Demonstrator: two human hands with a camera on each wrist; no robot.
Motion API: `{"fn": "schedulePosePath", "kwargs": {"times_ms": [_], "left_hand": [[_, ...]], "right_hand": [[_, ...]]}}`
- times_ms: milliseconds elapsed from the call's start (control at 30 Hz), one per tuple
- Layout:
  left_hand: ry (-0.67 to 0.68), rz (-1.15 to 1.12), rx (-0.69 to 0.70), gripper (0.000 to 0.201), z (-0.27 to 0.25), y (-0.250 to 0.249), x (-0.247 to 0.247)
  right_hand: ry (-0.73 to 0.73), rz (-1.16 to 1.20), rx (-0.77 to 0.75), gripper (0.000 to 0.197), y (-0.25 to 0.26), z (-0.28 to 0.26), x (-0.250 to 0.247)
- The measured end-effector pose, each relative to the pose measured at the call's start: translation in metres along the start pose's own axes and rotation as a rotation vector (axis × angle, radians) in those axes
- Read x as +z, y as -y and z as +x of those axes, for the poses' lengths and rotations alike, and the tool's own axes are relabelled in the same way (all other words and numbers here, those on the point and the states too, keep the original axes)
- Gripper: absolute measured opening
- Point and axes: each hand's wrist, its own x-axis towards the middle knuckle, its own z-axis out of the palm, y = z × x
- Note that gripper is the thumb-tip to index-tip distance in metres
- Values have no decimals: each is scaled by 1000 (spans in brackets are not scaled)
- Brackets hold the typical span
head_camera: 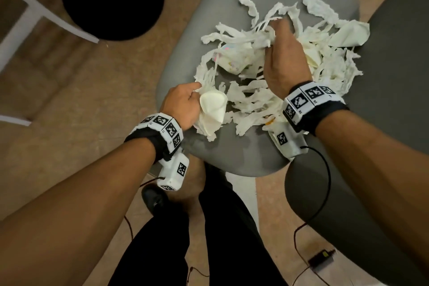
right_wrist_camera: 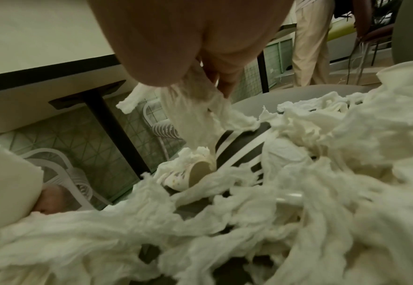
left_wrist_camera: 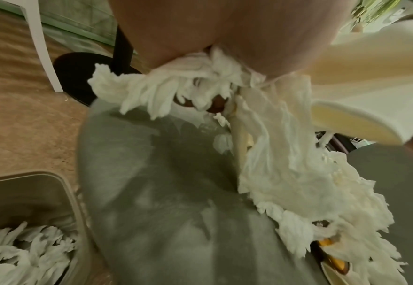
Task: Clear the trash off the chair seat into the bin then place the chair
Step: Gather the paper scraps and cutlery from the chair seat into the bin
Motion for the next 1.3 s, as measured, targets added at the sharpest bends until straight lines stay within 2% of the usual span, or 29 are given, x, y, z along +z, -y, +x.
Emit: {"fn": "schedulePosePath", "kwargs": {"times_ms": [100, 167, 300, 400, 533, 633, 733, 867, 1000, 1133, 1167, 1300], "left_hand": [[24, -5, -6, 34, -21, 11, -10], [15, -15, 1, 37, -33, 19, -17], [-18, -58, -56, 28, -54, 39, -28], [-21, -116, -73, 26, -66, 57, -35], [-25, -140, -150, 28, -85, 94, -44], [-59, -153, -259, 26, -97, 133, -50], [-127, -194, -371, 27, -105, 169, -48], [-173, -258, -437, 31, -104, 210, -29], [-175, -295, -489, 31, -100, 229, -7], [-150, -289, -607, 58, -98, 243, 7], [-144, -296, -628, 57, -98, 243, 8], [-217, -277, -646, 31, -92, 250, 12]], "right_hand": [[-97, 54, -41, 40, 18, -17, 4], [-171, 90, -73, 34, 31, -26, 11], [-201, 198, -42, 26, 62, -42, 31], [-86, 220, -29, 26, 86, -58, 54], [211, 159, -27, 26, 112, -82, 105], [436, 15, -23, 30, 125, -103, 146], [473, -140, -104, 31, 137, -114, 175], [519, -171, -180, 23, 150, -120, 205], [595, -108, -114, 20, 152, -129, 233], [699, -110, 54, 28, 141, -130, 263], [717, -105, 110, 29, 137, -130, 270], [670, 52, 338, 29, 124, -128, 297]]}}
